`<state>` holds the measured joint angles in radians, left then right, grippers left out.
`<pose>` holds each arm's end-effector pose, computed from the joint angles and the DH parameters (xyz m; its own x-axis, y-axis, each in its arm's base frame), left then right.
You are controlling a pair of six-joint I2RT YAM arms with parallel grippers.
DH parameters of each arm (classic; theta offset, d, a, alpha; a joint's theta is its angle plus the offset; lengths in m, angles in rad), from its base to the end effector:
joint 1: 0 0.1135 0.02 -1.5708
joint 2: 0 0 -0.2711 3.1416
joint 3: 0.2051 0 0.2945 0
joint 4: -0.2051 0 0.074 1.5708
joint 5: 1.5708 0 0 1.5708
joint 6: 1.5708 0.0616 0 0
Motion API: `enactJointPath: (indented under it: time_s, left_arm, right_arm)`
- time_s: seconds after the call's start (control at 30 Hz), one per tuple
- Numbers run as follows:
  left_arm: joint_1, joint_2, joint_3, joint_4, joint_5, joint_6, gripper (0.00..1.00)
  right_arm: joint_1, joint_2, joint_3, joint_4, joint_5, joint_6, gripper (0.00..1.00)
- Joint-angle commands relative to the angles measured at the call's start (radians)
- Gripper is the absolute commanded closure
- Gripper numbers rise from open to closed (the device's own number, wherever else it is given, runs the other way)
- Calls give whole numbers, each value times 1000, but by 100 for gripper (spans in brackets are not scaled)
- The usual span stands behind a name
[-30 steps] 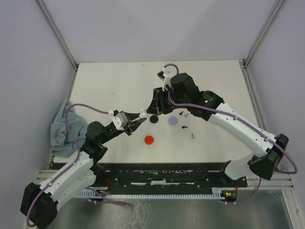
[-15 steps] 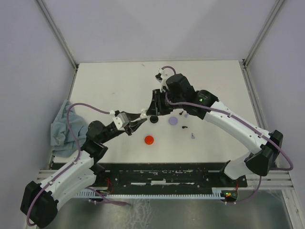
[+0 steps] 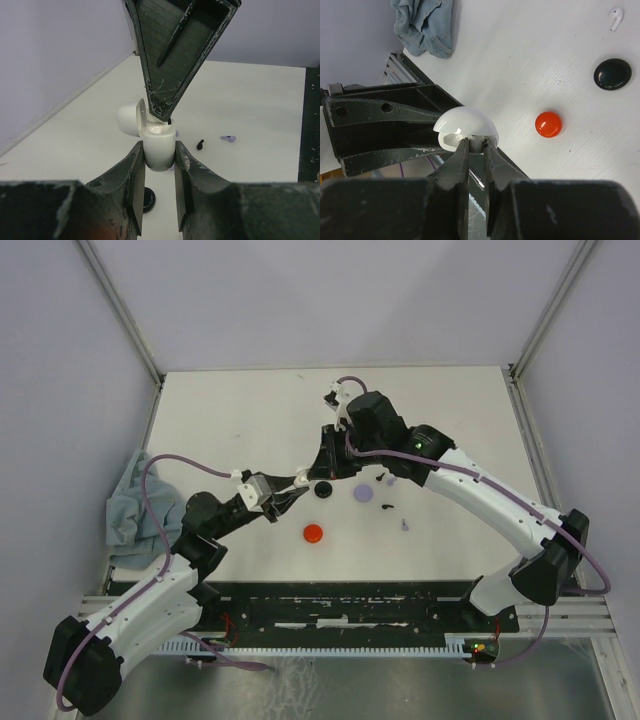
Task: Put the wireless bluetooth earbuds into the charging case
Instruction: Pick up the earbud from the charging case.
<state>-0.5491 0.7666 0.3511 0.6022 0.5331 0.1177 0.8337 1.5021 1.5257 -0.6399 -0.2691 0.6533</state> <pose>0.1863 -0.1507 0.2636 0.2600 -0.0405 -0.9647 0.8508 0.4821 0.2091 0.2548 0.3050 0.3736 -0.8310 -0.0436 -0.5546 -0.4464 0.6471 0.6180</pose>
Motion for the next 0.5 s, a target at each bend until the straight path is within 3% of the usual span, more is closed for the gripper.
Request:
enactJointPath:
  time_s: [0.0, 0.47]
  left_arm:
    - [1, -3, 31, 82, 5, -6, 97]
    - [2, -32, 13, 73, 21, -32, 97]
  right_arm:
    - [9, -9, 61, 28, -35, -28, 86]
    - [-21, -122, 26, 9, -16, -172, 93]
